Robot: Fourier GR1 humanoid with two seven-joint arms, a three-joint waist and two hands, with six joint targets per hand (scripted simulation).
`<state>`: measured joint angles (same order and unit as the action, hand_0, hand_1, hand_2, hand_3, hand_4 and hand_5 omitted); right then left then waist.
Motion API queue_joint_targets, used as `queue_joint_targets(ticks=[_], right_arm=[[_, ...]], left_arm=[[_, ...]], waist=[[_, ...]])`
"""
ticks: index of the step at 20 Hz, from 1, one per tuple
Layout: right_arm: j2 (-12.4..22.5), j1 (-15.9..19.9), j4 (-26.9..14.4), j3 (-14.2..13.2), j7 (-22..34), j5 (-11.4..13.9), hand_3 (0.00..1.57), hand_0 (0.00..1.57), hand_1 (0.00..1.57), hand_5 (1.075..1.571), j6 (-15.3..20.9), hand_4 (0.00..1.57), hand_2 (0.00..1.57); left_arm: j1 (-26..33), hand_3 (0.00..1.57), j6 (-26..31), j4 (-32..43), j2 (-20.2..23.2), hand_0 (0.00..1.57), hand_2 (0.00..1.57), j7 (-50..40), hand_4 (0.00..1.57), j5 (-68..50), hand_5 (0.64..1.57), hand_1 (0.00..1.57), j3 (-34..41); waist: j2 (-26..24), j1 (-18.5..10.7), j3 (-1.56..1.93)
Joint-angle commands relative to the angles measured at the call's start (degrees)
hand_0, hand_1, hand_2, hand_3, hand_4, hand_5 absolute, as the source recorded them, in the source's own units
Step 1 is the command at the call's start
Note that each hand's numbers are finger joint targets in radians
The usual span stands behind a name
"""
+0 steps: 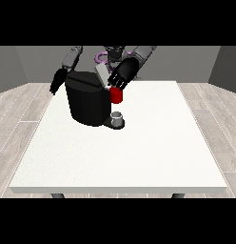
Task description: Insert the coffee pod into the coffee machine and close the lid
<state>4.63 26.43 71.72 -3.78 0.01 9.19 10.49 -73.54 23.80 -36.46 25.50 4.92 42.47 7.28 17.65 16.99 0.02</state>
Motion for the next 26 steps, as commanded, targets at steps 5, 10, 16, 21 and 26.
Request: queue_joint_targets(ticks=[5, 10, 16, 21, 26], right_arm=[[-0.6, -0.1, 1.1, 0.8, 1.4, 0.2, 0.0, 0.0, 0.0, 1.571, 0.0, 0.0, 0.0], [1.0, 0.5, -1.0, -2.2, -1.2, -0.8, 0.0, 0.0, 0.0, 1.571, 0.8, 0.0, 0.0], [0.6, 2.0, 0.9, -0.3, 2.9, -0.4, 0.0, 0.0, 0.0, 1.571, -0.3, 0.0, 0.0], [-0.5, 0.9, 2.4, 0.7, 3.1, 0.4, 0.0, 0.0, 0.0, 1.571, 0.8, 0.04, 0.0], [1.2, 2.8, 1.2, -0.8, 0.7, -0.3, 0.0, 0.0, 0.0, 1.571, -0.2, 0.14, 0.0]], left_arm=[[0.3, 1.17, -2.2, 1.0, 0.8, 1.19, 1.21, 1.7, 0.36, 0.7, 1.571, 1.19, 0.5], [1.2, 1.13, -3.7, -1.2, 1.2, 1.21, 1.23, 3.8, 0.0, 4.3, 1.571, 1.21, -3.2], [0.9, 1.05, -4.8, 0.7, 2.4, 1.16, 1.18, 4.8, 0.0, 6.8, 1.571, 1.16, -4.3], [1.3, 0.98, -6.1, 1.8, 2.9, 1.12, 1.14, 6.6, 0.0, 5.8, 1.571, 1.12, -2.5], [-2.3, 0.96, -7.5, 0.9, 3.3, 1.21, 1.18, 6.2, 0.0, 4.7, 1.571, 1.21, -0.2]], waist=[[0.6, 0.9, -0.02], [1.1, -1.2, 0.01], [1.4, 0.4, -0.02], [1.5, 1.0, -0.03], [4.0, 2.0, 0.0]])
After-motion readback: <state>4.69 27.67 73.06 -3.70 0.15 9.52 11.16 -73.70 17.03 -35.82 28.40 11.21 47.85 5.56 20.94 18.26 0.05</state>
